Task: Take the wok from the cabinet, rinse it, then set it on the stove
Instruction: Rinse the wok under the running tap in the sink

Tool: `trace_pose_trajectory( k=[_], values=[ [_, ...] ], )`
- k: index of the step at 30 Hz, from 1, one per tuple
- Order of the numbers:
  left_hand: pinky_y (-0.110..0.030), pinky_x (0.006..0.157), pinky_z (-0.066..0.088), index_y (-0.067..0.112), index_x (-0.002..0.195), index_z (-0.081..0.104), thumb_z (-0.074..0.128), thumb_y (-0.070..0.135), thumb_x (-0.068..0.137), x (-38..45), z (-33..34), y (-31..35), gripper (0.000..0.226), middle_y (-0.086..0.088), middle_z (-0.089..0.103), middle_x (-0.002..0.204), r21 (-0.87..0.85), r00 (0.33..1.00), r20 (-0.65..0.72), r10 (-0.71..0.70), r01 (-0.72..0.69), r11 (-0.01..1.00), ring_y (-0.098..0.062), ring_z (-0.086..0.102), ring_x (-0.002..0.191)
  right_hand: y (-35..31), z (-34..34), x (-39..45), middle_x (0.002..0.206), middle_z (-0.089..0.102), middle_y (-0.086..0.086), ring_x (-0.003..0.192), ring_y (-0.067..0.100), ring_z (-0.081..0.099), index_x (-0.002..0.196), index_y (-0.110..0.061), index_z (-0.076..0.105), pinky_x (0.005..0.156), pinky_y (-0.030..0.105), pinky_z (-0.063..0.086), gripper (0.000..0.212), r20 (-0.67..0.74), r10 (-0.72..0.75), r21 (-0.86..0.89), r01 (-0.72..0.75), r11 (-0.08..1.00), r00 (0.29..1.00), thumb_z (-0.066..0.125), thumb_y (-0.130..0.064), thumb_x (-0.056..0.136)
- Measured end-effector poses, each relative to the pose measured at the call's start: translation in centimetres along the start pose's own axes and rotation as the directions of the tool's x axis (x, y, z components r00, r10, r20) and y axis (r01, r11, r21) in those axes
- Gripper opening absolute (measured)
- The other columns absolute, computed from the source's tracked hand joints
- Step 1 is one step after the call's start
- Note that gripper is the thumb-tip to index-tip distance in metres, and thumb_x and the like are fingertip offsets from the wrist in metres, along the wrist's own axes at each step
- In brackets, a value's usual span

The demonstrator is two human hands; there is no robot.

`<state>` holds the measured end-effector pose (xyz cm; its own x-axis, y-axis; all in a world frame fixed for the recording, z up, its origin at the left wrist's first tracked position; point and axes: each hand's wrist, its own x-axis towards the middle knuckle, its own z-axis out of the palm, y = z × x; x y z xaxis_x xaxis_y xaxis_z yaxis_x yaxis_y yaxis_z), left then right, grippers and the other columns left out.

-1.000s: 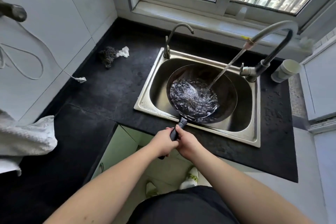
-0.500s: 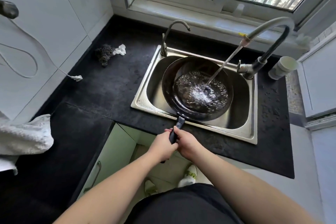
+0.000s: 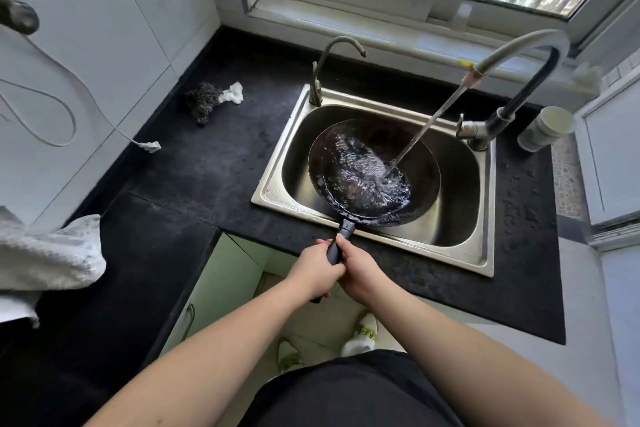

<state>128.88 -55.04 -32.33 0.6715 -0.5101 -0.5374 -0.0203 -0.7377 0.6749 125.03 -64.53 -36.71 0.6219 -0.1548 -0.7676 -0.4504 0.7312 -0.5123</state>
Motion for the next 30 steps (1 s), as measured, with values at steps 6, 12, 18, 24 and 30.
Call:
trace_pose_trajectory(
  k=[6, 12, 18, 24, 30],
  values=[
    [-0.033, 0.049, 0.054, 0.016, 0.093, 0.057, 0.056, 0.034, 0.076, -0.5, 1.4, -0.6, 0.025, -0.007, 0.067, 0.082, 0.029, 0.997, -0.061, -0.042, 0.044, 0.999, -0.025, 0.065, 0.055, 0.7, -0.9, 0.1, 0.078, 0.074, 0.006, 0.077, 0.017, 0.067, 0.088, -0.005, 0.066, 0.078, 0.029, 0.051, 0.038, -0.005, 0.002, 0.004, -0.002, 1.0, 1.0, 0.038, -0.024, 0.104],
    [-0.031, 0.054, 0.053, 0.019, 0.099, 0.059, 0.054, 0.039, 0.074, -0.3, 1.5, -1.5, 0.033, -0.007, 0.068, 0.089, 0.077, 0.998, -0.06, -0.024, 0.029, 0.997, -0.028, 0.066, 0.066, 1.0, -0.9, 0.3, 0.091, 0.072, 0.011, 0.085, 0.02, 0.066, 0.088, -0.003, 0.069, 0.082, 0.031, 0.053, 0.034, 0.006, -0.04, -0.004, 0.04, 0.999, 0.999, 0.045, -0.023, 0.101],
    [-0.027, 0.054, 0.045, 0.019, 0.085, 0.055, 0.059, 0.025, 0.077, 0.2, 0.5, -1.1, 0.011, -0.013, 0.069, 0.086, 0.026, 1.0, -0.014, 0.002, -0.001, 1.0, -0.024, 0.059, 0.057, 0.9, -0.4, 0.6, 0.102, 0.069, 0.016, 0.085, 0.022, 0.067, 0.106, 0.003, 0.066, 0.068, 0.026, 0.055, 0.034, -0.006, -0.036, 0.023, 0.036, 0.999, 0.999, 0.048, -0.025, 0.1],
    [-0.023, 0.038, 0.043, 0.014, 0.09, 0.054, 0.058, 0.019, 0.079, 0.4, -0.1, -0.3, 0.013, -0.004, 0.061, 0.069, 0.012, 1.0, 0.014, 0.001, -0.001, 1.0, -0.02, 0.057, 0.039, 0.6, -0.1, 0.3, 0.111, 0.067, 0.017, 0.091, 0.023, 0.067, 0.118, 0.002, 0.062, 0.067, 0.027, 0.054, 0.042, 0.027, -0.012, 0.047, 0.011, 0.999, 1.0, 0.043, -0.031, 0.101],
    [-0.023, 0.043, 0.047, 0.016, 0.094, 0.057, 0.057, 0.028, 0.078, 0.3, 0.2, 0.1, 0.02, -0.004, 0.066, 0.077, 0.095, 1.0, -0.018, -0.018, 0.02, 0.995, -0.02, 0.061, 0.045, 0.1, -0.6, 0.0, 0.096, 0.072, 0.01, 0.088, 0.019, 0.067, 0.102, -0.003, 0.066, 0.078, 0.027, 0.052, 0.04, 0.075, 0.013, 0.072, -0.018, 0.997, 0.997, 0.037, -0.031, 0.103]
  ],
)
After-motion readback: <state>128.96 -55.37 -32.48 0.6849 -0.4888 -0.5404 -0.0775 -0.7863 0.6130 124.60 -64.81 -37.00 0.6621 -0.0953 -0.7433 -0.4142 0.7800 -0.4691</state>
